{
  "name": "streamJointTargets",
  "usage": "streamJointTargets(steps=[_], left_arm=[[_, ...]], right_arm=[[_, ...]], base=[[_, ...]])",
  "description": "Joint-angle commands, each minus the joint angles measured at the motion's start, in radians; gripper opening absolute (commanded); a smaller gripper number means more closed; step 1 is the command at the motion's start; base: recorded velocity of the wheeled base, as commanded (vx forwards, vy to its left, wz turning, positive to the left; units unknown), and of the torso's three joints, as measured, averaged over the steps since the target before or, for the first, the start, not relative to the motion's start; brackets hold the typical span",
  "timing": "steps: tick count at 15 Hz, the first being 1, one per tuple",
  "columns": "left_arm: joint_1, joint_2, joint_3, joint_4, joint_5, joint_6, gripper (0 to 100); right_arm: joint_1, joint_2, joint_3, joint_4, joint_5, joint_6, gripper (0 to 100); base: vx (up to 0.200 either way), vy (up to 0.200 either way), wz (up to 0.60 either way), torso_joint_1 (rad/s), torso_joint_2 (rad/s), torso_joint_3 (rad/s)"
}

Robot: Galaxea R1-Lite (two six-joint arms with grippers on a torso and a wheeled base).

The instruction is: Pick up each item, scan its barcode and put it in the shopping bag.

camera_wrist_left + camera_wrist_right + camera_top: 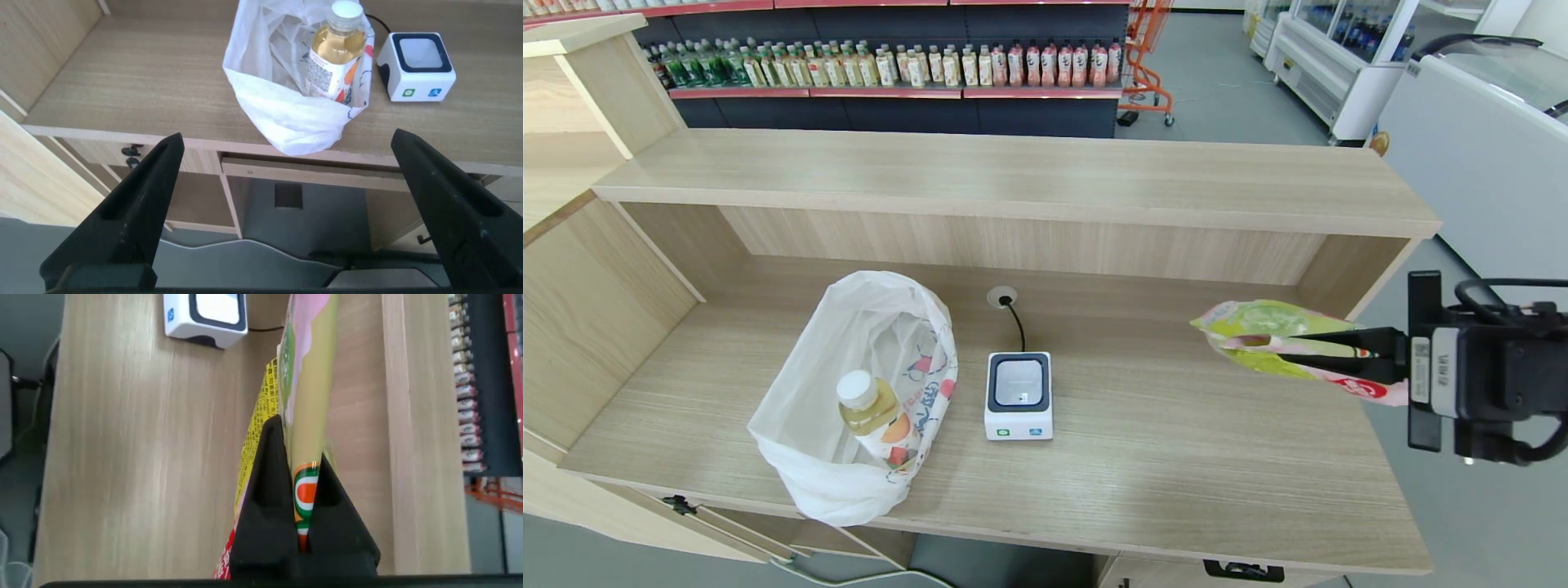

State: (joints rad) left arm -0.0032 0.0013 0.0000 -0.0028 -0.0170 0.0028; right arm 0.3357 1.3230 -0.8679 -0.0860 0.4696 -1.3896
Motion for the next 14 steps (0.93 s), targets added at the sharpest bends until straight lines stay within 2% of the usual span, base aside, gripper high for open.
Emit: streamJointTargets(steps=[1,4,14], left_arm=[[0.0,0.0,0.0,0.0,0.0,0.0,100],[0.0,0.0,0.0,0.0,0.0,-0.001,100],[0.0,0.0,0.0,0.0,0.0,-0.004,100]], right_arm=[[0.046,0.071,-0.051,-0.003,-0.035,-0.031,0],[0.078,0.074,-0.053,-0.003,-0.054,-0.039,0],[0.081,0.22,-0.083,-0.005,-0.072,-0.163,0]], base=[[0.0,0.0,0.0,0.0,0.0,0.0],[0.0,0.0,0.0,0.0,0.0,0.0],[0.0,0.2,0.0,0.001,0.0,0.002]])
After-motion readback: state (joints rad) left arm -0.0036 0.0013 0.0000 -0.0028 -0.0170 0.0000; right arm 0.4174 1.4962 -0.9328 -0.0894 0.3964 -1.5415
